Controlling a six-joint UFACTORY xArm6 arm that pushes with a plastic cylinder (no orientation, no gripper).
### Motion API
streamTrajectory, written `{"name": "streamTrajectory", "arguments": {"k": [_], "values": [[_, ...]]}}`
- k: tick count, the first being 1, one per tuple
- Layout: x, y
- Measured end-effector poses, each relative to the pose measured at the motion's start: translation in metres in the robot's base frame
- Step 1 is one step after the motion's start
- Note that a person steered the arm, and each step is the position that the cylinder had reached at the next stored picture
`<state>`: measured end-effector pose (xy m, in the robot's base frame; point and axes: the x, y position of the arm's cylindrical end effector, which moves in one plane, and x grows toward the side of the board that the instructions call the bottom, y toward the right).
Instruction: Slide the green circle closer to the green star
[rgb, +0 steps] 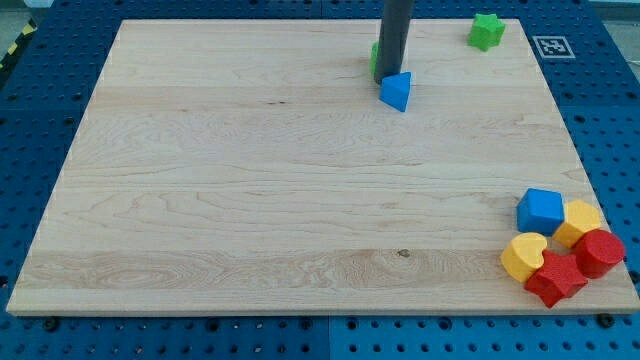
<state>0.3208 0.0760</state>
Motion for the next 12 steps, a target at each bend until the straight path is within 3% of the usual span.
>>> {"name": "streamTrajectory", "arguments": {"k": [1,7,12], "values": [[0.0,-0.029],[-0.015,-0.001],[-0.053,0.011]]}}
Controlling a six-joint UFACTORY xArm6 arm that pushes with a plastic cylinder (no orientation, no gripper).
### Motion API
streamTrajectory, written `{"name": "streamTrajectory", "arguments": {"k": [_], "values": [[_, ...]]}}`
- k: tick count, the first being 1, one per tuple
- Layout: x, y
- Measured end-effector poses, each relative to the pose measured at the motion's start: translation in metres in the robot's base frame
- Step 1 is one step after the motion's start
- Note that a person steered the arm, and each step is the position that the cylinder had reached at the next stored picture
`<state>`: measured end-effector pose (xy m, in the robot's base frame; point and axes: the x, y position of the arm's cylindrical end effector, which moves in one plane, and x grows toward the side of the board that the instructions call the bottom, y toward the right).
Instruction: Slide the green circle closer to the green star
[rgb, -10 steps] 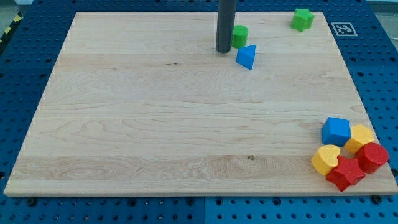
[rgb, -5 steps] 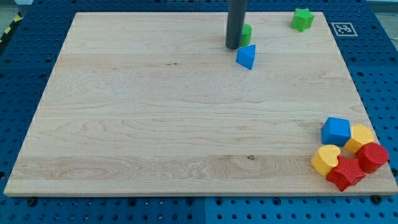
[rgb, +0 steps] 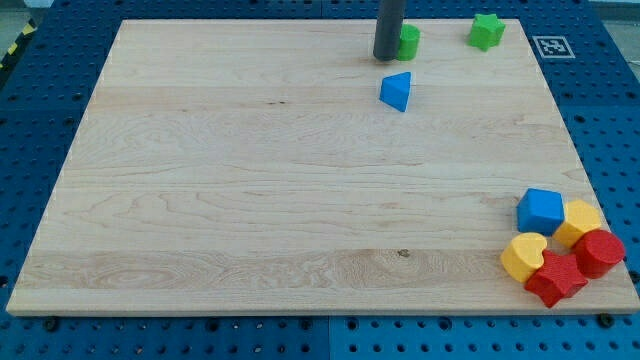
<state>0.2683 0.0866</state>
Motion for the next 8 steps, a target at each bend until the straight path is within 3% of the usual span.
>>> {"name": "streamTrajectory", "arguments": {"k": [3,6,7,8], "values": [[-0.02,-0.003],[-0.024,0.08],[-0.024,0.086],[-0.017,0.056]]}}
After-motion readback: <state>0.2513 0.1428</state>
